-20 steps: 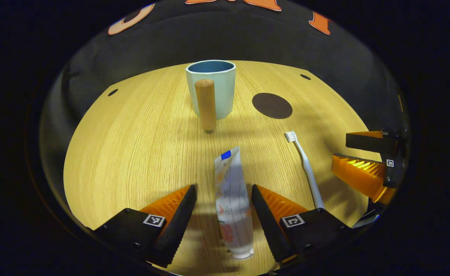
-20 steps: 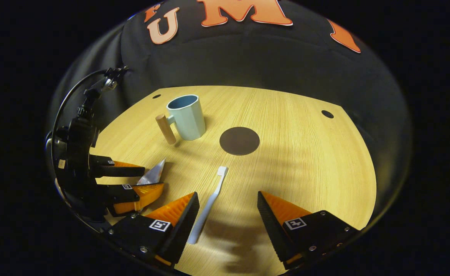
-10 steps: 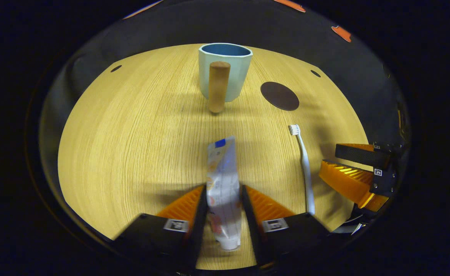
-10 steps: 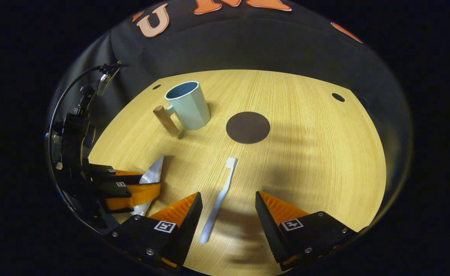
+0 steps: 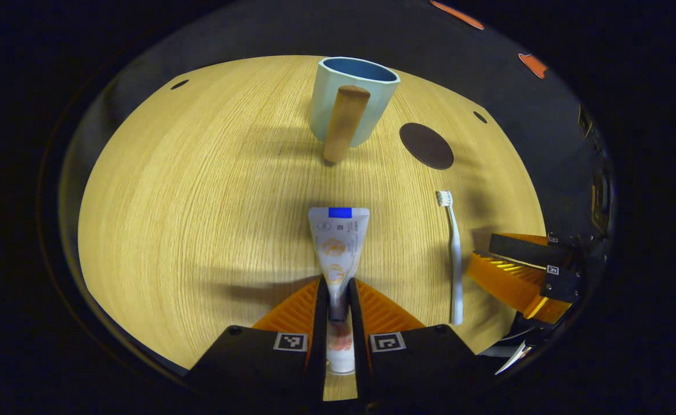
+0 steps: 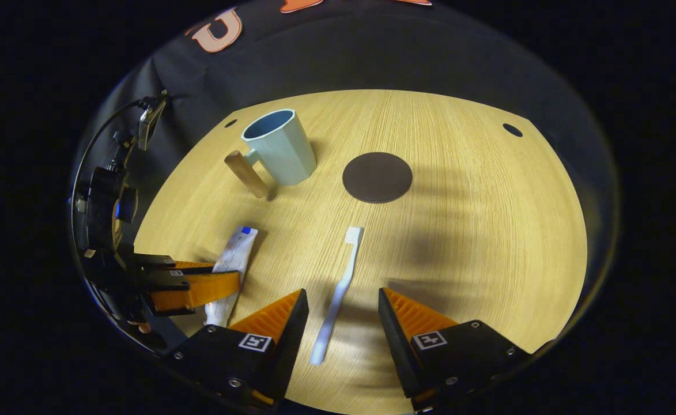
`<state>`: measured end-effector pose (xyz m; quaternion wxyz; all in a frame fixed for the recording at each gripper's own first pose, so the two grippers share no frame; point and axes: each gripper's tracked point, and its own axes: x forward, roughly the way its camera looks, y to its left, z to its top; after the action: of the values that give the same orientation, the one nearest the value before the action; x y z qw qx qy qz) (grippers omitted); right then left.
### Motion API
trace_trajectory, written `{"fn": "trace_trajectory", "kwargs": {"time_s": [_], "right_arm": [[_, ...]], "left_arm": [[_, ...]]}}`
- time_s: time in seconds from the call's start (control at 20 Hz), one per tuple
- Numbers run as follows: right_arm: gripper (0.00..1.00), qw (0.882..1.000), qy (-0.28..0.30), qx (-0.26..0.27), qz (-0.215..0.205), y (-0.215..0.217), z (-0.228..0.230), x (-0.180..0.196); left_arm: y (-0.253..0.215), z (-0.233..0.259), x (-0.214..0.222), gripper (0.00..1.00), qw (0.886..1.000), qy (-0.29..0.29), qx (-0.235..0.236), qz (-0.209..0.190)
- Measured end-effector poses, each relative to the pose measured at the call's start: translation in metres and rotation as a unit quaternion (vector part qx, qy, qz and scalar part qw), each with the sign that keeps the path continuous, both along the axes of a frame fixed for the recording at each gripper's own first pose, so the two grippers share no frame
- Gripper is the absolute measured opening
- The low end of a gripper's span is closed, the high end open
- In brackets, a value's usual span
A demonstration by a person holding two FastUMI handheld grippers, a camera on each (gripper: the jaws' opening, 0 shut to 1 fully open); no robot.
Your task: Put the toothbrush and toothpaste on the desktop into the cup, then pick up the cup and place it on the coaster on the desktop.
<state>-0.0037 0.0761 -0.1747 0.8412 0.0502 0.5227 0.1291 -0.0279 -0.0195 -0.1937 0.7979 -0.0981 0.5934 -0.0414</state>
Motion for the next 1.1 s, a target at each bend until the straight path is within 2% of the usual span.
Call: {"fn": "trace_trajectory", "kwargs": {"time_s": [0.2,0.25,0.3,0.35,0.4,0.45,0.7,0.8,0.85,0.9,0.95,1.0,1.05,1.1], "right_arm": [[0.7,1.0,0.021,-0.001,-0.007,0.002,-0.005,-0.002],[0.63,1.0,0.023,-0.005,-0.007,0.002,-0.005,-0.003],[0.67,1.0,0.027,-0.01,-0.007,0.003,-0.006,-0.002],[0.66,0.999,0.031,-0.013,-0.007,0.004,-0.009,-0.003],[0.63,0.999,0.035,-0.014,-0.007,0.006,-0.011,-0.003],[0.61,0.999,0.038,-0.015,-0.006,0.008,-0.013,-0.004],[0.55,0.999,0.05,-0.018,-0.002,0.014,-0.016,-0.007],[0.54,0.998,0.053,-0.021,-0.003,0.016,-0.018,-0.007],[0.62,0.998,0.054,-0.026,-0.002,0.015,-0.02,-0.007],[0.54,0.998,0.055,-0.029,-0.001,0.014,-0.021,-0.007],[0.54,0.998,0.057,-0.034,-0.001,0.014,-0.022,-0.009],[0.62,0.998,0.062,-0.033,-0.003,0.013,-0.023,-0.009],[0.51,0.997,0.07,-0.032,-0.008,0.012,-0.023,-0.011],[0.44,0.997,0.07,-0.03,-0.015,0.011,-0.024,-0.009]], "left_arm": [[0.004,0.01,0.006,0.27,1.0,-0.026,-0.002,0.008],[0.006,0.016,0.009,0.26,0.999,-0.037,-0.005,0.009],[0.009,0.022,0.013,0.25,0.999,-0.047,-0.006,0.008],[0.012,0.025,0.016,0.23,0.998,-0.059,-0.003,0.008],[0.008,0.024,0.017,0.24,0.998,-0.057,-0.009,0.005],[0.009,0.022,0.014,0.17,0.998,-0.057,-0.007,0.002],[0.004,0.014,0.01,0.18,0.999,-0.032,-0.02,-0.002],[-0.006,-0.002,-0.002,0.22,1.0,0.001,-0.019,-0.013],[-0.003,0.001,0.004,0.28,1.0,-0.01,-0.016,-0.017],[-0.001,0.001,0.005,0.3,1.0,-0.009,-0.013,-0.02],[-0.002,0.002,0.003,0.29,1.0,-0.006,-0.012,-0.017],[0.001,0.002,0.005,0.24,1.0,-0.016,-0.008,-0.015],[0.001,0.004,0.007,0.25,1.0,-0.015,-0.005,-0.019],[0.002,0.008,0.012,0.24,0.999,-0.028,-0.006,-0.018]]}}
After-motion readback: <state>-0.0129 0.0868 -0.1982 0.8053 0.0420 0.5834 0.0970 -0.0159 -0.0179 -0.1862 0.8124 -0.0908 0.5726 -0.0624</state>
